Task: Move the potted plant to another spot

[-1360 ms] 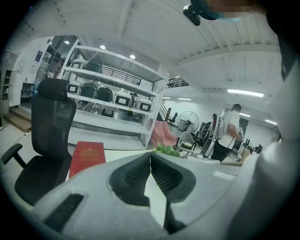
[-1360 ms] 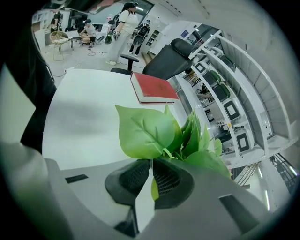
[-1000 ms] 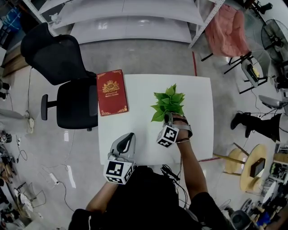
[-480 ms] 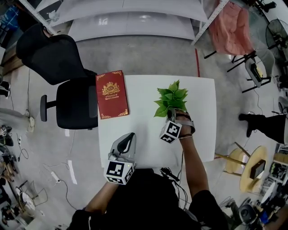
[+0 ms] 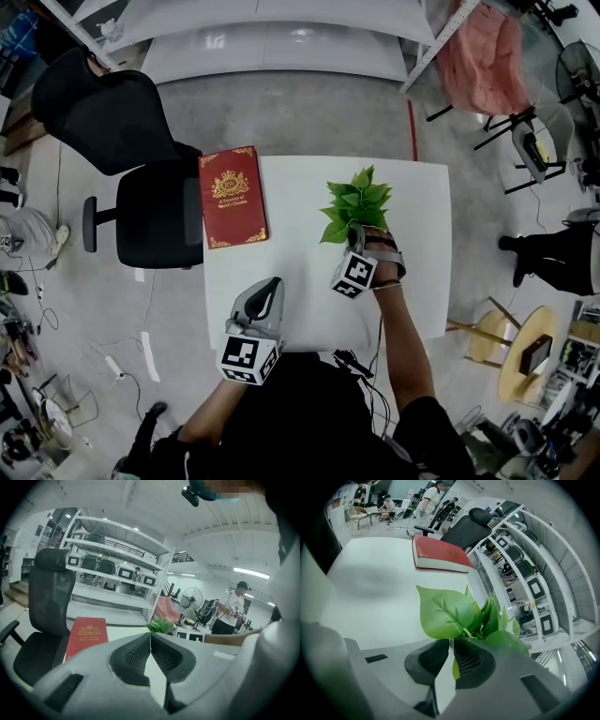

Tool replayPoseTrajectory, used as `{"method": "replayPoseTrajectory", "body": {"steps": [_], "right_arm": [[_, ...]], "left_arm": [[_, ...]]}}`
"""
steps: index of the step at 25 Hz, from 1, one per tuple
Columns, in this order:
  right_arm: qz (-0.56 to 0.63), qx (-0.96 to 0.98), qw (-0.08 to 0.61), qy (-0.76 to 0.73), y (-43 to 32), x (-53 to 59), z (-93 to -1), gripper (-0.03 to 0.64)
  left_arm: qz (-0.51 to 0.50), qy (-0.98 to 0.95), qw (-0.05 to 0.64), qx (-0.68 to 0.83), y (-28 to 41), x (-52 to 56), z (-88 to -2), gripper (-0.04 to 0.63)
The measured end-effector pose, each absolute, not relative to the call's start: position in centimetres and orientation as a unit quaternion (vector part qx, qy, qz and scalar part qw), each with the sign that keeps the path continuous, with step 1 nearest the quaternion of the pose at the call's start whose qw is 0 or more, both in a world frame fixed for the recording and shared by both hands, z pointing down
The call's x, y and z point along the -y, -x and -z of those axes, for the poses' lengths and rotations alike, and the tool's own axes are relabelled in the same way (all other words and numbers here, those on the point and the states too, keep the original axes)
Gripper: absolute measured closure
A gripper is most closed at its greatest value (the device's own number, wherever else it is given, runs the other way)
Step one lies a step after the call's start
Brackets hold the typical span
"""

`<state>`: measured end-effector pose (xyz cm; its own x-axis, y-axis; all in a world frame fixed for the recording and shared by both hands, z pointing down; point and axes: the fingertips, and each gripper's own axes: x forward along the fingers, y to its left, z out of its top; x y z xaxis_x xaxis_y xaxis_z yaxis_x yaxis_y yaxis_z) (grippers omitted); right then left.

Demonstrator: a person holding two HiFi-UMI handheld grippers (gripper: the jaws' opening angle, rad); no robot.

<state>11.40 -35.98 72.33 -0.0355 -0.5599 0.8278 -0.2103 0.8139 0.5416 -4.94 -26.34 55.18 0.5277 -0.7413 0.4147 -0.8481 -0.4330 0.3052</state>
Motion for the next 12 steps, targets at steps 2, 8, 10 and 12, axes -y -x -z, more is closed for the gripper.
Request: {"method": "replayPoseTrajectory", "body": {"steps": [2, 8, 10, 12], "right_arm": [[0.136, 0.706, 0.638, -0.274, -11.4, 35.9, -72.3, 0.601], [0.135, 0.708, 0.630, -0.289, -11.2, 35.4, -71.3, 0.601], [0.136, 0.708, 0.628, -0.292, -11.2, 34.9, -70.7, 0.601], [0.139, 0.708, 0.624, -0.299, -11.2, 34.3, -70.0, 0.601]], "left_arm": [[-0.110, -0.839, 0.244, 0.474, 5.0, 26.1, -55.1, 0.577], [-0.108, -0.838, 0.244, 0.477, 5.3, 25.2, -55.0, 0.577], [-0.106, -0.839, 0.242, 0.476, 5.3, 24.8, -54.7, 0.577], [-0.102, -0.841, 0.238, 0.475, 5.2, 24.3, -54.2, 0.577]]}}
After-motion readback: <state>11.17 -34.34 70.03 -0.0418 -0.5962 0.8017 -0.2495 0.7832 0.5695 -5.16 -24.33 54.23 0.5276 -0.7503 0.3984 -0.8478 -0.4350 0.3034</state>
